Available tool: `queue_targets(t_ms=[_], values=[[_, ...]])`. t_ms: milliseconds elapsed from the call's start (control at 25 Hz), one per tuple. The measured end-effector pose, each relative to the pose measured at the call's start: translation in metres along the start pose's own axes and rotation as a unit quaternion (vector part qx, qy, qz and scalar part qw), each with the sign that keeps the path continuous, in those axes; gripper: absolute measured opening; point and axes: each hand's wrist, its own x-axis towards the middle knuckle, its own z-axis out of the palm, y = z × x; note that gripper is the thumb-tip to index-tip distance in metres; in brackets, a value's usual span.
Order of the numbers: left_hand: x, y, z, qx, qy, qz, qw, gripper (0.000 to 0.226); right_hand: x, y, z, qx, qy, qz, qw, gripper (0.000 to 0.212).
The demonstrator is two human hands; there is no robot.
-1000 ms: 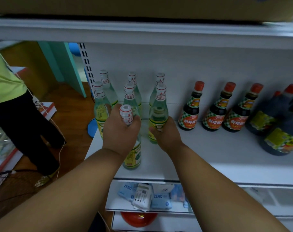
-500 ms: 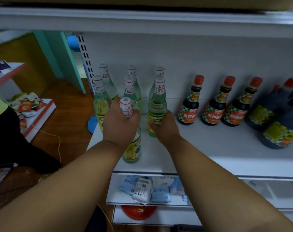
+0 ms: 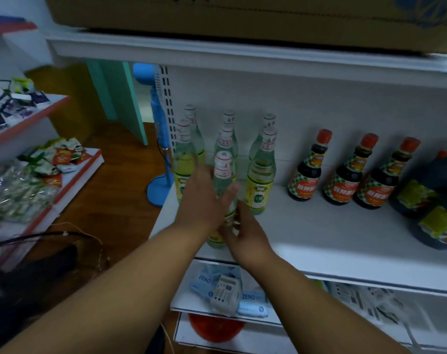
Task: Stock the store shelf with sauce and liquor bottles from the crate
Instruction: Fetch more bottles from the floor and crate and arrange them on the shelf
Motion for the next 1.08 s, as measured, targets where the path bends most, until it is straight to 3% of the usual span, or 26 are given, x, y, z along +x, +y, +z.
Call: queue_targets(t_ms=[80,160,280,440,1080], values=[[-0.032,-0.026,-0.002,-0.064,0.041,-0.089,0.993,0.034,0.004,-0.011,0.009,-0.009,0.045,0.024,0.999,0.048],[-0.059,-0.055,-0.004,-0.137,0.057,-0.145,0.978,0.015,0.011,-0.020,0.022,-0.036,0.077,0.038,0.996,0.055],[-0.069,-0.081,-0.020,-0.168,0.050,-0.182,0.968,0.017,0.021,-0.026,0.042,-0.035,0.059,0.019,0.997,0.054],[-0.063,-0.090,-0.049,-0.162,0.040,-0.168,0.972,0.025,0.024,-0.032,0.056,-0.035,-0.008,-0.008,0.999,0.041],[-0.041,-0.110,-0.047,-0.119,0.052,-0.186,0.974,0.034,0.049,-0.037,0.050,-0.071,-0.037,-0.025,0.996,0.029]])
